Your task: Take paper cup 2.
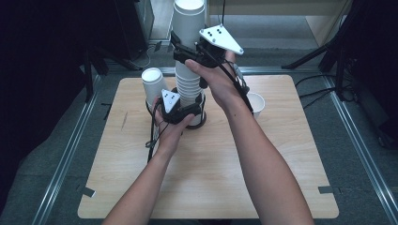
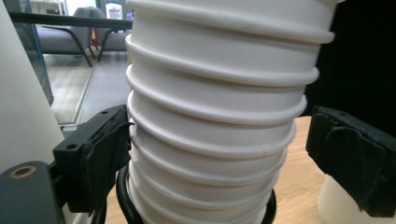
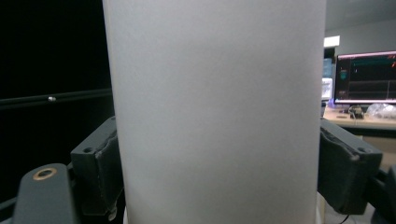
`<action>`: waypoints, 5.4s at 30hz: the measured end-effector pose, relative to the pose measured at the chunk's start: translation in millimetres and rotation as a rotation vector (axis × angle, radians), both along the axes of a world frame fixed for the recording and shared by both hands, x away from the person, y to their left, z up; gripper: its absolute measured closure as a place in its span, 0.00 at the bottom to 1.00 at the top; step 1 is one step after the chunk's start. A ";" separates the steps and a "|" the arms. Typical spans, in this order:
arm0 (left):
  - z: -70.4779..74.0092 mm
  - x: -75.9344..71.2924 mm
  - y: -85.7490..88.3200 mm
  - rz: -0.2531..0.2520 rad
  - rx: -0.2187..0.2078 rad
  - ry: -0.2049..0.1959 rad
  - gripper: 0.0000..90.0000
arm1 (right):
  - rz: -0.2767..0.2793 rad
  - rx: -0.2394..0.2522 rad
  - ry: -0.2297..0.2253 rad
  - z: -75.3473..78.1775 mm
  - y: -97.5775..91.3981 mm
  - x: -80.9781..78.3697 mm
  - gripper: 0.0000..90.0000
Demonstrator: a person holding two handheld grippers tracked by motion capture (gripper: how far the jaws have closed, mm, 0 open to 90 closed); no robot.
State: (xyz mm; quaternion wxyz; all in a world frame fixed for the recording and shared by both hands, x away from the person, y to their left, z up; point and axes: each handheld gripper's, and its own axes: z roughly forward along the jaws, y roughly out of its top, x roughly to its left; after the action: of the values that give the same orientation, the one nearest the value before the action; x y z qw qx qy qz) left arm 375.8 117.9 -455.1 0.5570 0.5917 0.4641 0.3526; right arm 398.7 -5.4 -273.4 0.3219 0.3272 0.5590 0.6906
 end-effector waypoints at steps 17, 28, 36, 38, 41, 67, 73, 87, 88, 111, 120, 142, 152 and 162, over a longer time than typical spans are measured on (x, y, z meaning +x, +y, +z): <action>-1.4 -20.3 7.3 -0.034 0.017 -0.005 0.01 | -0.057 0.028 -0.044 24.7 -15.0 -11.7 0.18; -4.0 -37.2 14.3 -0.054 0.015 -0.011 0.00 | -0.101 0.038 -0.056 27.1 -40.4 -13.7 0.18; -4.4 -48.0 14.7 -0.078 0.030 -0.012 0.00 | -0.135 0.040 -0.053 21.1 -61.6 -14.4 0.18; -4.6 -50.3 14.5 -0.082 0.031 -0.012 0.00 | -0.141 0.033 -0.053 18.5 -65.9 -14.8 0.18; -4.8 -52.6 14.2 -0.091 0.028 -0.003 0.00 | -0.147 0.027 -0.055 16.1 -70.3 -15.7 0.18; 0.6 -86.3 18.9 -0.219 -0.111 -0.157 0.01 | -0.190 -0.050 -0.039 -35.6 -96.3 -27.2 0.17; -3.5 -88.3 22.7 -0.209 -0.090 -0.125 0.01 | -0.195 -0.075 -0.038 -46.4 -98.3 -28.2 0.17; -1.2 -87.2 35.2 -0.261 -0.021 0.055 0.01 | -0.209 -0.150 -0.064 -65.2 -93.9 -32.7 0.17; -0.3 -87.4 36.2 -0.271 -0.019 0.061 0.01 | -0.208 -0.155 -0.065 -67.0 -93.8 -33.4 0.17; -0.6 -86.4 35.7 -0.379 0.062 0.132 0.01 | -0.254 -0.332 -0.119 -118.9 -97.1 -52.0 0.17; 3.4 -87.6 34.4 -0.397 0.066 0.151 0.01 | -0.220 -0.490 -0.169 -155.2 -85.6 -68.5 0.17; 8.6 -88.5 35.9 -0.450 0.047 0.183 0.01 | -0.167 -0.650 -0.203 -206.0 -76.8 -81.7 0.17; 10.0 -87.5 34.5 -0.471 0.067 0.216 0.01 | -0.130 -0.715 -0.227 -224.2 -65.8 -88.2 0.17; 12.4 -87.6 29.7 -0.499 0.063 0.235 0.03 | -0.091 -0.761 -0.270 -229.3 -56.7 -94.3 0.17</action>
State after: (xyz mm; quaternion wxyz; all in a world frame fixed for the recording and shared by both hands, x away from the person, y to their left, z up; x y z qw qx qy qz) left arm 288.2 147.6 -442.7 0.5505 0.7414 0.3542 0.1478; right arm 304.4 -62.0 -502.7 0.5208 0.1156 0.7123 0.4561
